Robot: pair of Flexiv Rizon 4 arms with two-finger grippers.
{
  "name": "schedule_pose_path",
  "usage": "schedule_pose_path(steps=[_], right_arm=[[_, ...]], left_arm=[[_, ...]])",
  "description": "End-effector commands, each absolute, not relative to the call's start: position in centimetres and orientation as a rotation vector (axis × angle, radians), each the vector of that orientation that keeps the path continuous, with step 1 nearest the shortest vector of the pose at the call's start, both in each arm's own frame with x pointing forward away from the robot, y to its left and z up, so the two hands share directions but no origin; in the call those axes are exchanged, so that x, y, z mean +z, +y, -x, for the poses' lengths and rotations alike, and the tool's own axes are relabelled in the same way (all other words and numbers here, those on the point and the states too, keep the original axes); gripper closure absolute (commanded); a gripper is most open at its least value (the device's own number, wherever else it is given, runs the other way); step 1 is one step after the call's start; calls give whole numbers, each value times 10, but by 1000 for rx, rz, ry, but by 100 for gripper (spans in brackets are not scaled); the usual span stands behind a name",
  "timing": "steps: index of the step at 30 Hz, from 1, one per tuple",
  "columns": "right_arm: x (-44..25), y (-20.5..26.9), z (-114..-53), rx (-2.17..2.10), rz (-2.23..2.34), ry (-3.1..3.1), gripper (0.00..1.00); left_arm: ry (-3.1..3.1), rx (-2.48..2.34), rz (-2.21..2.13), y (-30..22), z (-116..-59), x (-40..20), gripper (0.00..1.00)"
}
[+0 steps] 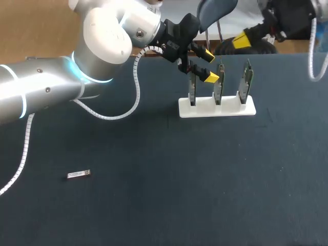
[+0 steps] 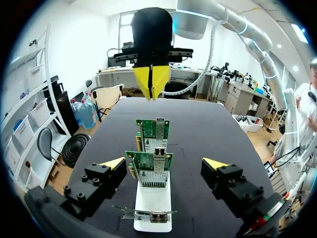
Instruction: Pick up the optical module with the left hand, and insert it into the network port with the right hand.
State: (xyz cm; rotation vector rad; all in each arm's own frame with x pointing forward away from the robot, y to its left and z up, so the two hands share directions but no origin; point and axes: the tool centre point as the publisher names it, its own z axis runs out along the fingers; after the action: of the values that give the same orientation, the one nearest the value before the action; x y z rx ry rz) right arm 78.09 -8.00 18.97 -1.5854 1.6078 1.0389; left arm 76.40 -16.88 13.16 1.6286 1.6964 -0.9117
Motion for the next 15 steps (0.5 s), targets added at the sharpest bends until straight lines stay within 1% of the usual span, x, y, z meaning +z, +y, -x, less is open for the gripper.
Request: schedule_pose_path(steps=[1,7,15], right_arm=[[190,-104,-774,1043,1574,1609,100],[182,-132,-771,1048,1549,1640,100],[169,-147,-764,1056,1604,1670,100]], left_arm=[[1700,-913,-1635,-170,-767,132,0],[1700,-913,-1635,-170,-767,132,0],[1700,-913,-1635,-170,-767,132,0]])
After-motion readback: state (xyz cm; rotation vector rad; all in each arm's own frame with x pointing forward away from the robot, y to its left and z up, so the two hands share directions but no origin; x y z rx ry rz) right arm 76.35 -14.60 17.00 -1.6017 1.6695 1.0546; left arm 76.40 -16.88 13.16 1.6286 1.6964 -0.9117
